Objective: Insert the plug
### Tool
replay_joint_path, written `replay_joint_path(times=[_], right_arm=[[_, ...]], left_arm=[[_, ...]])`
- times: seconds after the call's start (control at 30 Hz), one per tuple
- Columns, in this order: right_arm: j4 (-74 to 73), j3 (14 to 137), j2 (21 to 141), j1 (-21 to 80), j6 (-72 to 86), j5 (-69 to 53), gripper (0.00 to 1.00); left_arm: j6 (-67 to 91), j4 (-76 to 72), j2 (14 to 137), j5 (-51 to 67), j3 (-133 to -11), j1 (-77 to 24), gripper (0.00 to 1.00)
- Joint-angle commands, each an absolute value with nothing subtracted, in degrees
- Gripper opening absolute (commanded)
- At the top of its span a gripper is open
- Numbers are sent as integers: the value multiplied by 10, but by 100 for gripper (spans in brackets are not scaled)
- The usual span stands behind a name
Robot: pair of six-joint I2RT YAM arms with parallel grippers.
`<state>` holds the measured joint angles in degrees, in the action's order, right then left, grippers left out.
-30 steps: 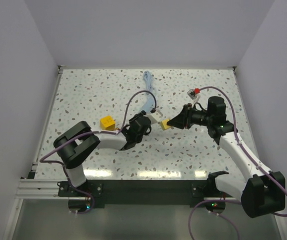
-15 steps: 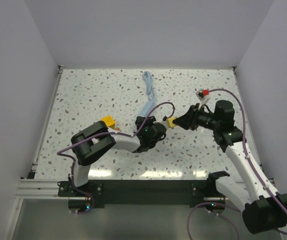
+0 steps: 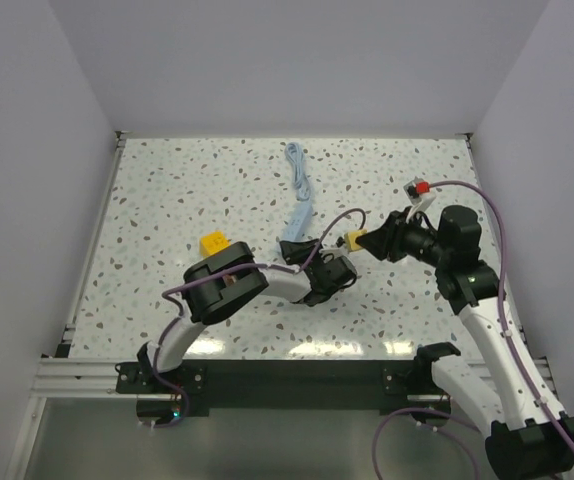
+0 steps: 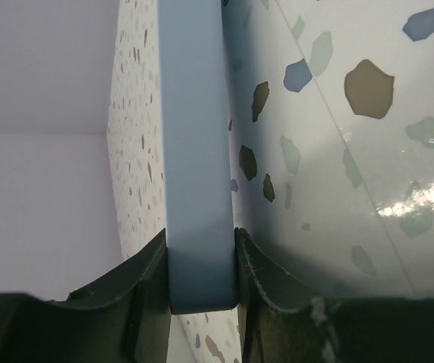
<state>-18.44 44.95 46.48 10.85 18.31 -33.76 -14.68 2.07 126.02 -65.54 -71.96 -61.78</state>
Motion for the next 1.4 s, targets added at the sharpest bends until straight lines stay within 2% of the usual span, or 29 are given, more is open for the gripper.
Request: replay_joint_path(times=[0.0,0.1,0.17,0.2,0.23,0.3,0.43,0.63,0.77,0.93,1.1,1.17,1.37], right_arm=[[-179,461,460,107,175,-330,0],[-177,457,463,107,176,-334,0],[-177,457,462,107,176,-334,0],[-178,457,462,107,177,-333,0],[-178,457,461,107,176,-331,0],[-178,456,459,107,176,-331,0],[-177,455,463,107,178,-337,0],[-180,458,462,107,176,-333,0],[-185,462,459,107,175,-323,0],[-203,479,443,107,170,-305,0],[-207,484,437,107,171,-303,0],[-207,484,435,107,173,-304,0],[-208,482,427,107,174,-303,0]], left_arm=[[-96,186,1323,-581,-743,-627,1],[-80,219,1338,-571,-766,-638,8],[-76,221,1337,-569,-766,-646,19],[-73,223,1335,-562,-765,-648,27],[-69,225,1333,-558,-765,-650,49],[-68,225,1326,-549,-761,-660,67],[-67,219,1325,-531,-759,-675,79],[-63,180,1306,-496,-742,-686,83],[-66,99,1242,-470,-702,-686,83],[-75,-24,1139,-365,-598,-672,84],[-66,-110,1069,-272,-533,-603,85],[-66,-126,1063,-238,-535,-566,85],[-38,-102,1121,-198,-655,-488,86]])
